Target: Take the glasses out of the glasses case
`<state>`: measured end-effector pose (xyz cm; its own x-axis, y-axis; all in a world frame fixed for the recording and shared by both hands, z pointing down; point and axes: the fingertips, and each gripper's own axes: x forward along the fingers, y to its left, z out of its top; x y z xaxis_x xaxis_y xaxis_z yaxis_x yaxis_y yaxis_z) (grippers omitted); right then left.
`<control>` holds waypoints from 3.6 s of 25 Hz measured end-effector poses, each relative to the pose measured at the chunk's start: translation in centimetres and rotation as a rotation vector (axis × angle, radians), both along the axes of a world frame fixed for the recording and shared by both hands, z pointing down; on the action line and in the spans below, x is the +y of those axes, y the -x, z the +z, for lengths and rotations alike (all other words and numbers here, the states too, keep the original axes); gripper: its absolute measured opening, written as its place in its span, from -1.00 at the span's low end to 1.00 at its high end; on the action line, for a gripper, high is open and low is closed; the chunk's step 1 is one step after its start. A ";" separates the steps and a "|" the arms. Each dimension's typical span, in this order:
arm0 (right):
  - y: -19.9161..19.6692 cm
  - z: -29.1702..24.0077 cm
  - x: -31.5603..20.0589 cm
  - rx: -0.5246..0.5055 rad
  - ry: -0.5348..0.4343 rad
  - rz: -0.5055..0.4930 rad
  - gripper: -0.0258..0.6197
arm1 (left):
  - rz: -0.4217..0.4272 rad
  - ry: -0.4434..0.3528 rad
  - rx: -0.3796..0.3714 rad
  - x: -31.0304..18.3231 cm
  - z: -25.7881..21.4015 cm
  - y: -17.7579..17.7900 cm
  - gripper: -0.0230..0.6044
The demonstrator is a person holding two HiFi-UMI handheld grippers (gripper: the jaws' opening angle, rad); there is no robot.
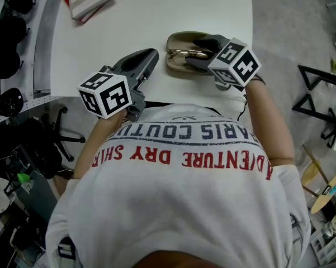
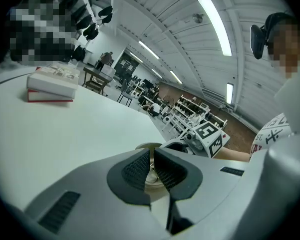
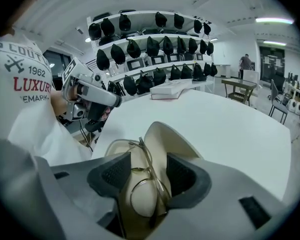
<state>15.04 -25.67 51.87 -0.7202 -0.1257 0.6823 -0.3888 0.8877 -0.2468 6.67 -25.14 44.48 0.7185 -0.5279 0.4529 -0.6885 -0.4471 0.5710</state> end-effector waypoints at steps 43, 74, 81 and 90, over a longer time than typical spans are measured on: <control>-0.4 -3.2 0.8 0.220 -0.175 -0.119 -0.82 | 0.003 -0.007 0.059 0.8 -1.6 1.5 -0.78; -1.0 -18.3 15.9 -0.404 -0.293 0.623 -0.82 | 0.178 -0.147 0.164 14.1 -9.1 1.1 -0.78; -0.6 -18.6 17.7 -0.463 -0.278 0.647 -0.82 | 0.193 -0.148 0.158 16.0 -9.5 1.4 -0.78; -0.4 -18.6 17.8 -0.458 -0.298 0.628 -0.82 | 0.186 -0.152 0.149 16.1 -9.4 1.5 -0.78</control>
<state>15.44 -7.85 33.26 -0.6538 -0.7260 0.2133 -0.7519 0.5921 -0.2898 5.19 -9.00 35.09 0.8624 -0.4339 0.2607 -0.4996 -0.6462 0.5769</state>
